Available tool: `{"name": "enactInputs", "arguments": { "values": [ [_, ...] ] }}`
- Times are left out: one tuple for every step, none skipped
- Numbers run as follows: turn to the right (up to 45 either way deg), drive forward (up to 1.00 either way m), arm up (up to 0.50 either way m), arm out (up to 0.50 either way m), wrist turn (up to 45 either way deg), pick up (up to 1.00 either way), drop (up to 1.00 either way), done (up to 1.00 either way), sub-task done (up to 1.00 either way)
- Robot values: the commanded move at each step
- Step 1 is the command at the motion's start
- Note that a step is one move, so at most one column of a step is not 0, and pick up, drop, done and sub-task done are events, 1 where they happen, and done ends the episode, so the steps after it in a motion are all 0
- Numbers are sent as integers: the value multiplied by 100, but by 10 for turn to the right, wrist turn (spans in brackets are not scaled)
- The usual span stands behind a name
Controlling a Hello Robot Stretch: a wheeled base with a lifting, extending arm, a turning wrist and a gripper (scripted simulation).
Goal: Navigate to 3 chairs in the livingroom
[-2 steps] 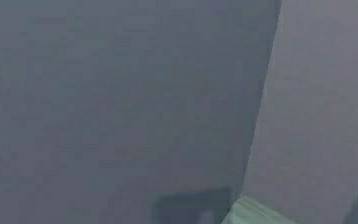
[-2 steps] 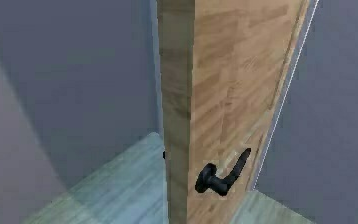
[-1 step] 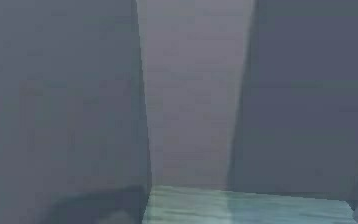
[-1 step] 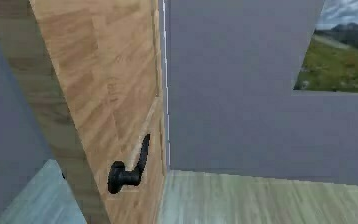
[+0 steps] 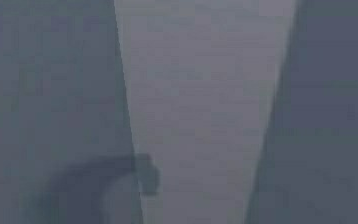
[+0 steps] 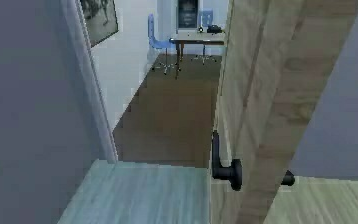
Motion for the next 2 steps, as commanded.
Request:
{"name": "enactInputs", "arguments": {
  "values": [
    [450, 0, 0, 0, 0, 0, 0, 0, 0],
    [150, 0, 0, 0, 0, 0, 0, 0, 0]
  ]
}}
